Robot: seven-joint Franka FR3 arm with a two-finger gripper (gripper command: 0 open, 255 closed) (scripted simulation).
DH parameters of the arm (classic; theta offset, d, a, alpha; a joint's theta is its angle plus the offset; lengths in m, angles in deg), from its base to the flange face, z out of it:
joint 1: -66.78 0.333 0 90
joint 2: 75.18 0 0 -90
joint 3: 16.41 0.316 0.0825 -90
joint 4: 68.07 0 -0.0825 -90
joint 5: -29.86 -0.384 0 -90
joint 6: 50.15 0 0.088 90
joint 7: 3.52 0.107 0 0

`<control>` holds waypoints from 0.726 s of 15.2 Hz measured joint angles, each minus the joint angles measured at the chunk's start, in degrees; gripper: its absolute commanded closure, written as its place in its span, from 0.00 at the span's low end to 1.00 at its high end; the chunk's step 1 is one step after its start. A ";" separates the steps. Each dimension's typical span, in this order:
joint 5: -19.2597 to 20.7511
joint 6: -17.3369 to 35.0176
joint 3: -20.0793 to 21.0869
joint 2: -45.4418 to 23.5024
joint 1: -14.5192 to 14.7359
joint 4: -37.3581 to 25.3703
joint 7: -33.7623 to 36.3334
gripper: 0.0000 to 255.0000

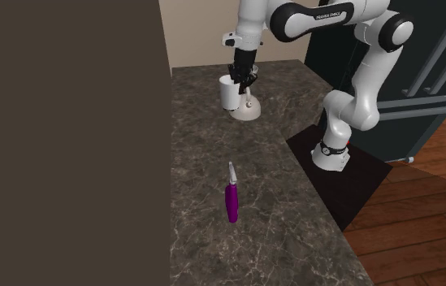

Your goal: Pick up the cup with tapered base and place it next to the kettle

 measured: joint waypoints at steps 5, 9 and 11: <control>1.95 0.27 -3.37 5.34 -2.55 4.91 -5.24 1.00; 3.33 0.24 -6.19 7.95 -4.41 6.88 -9.43 1.00; 3.79 0.53 -7.77 8.28 -5.17 7.21 -11.55 1.00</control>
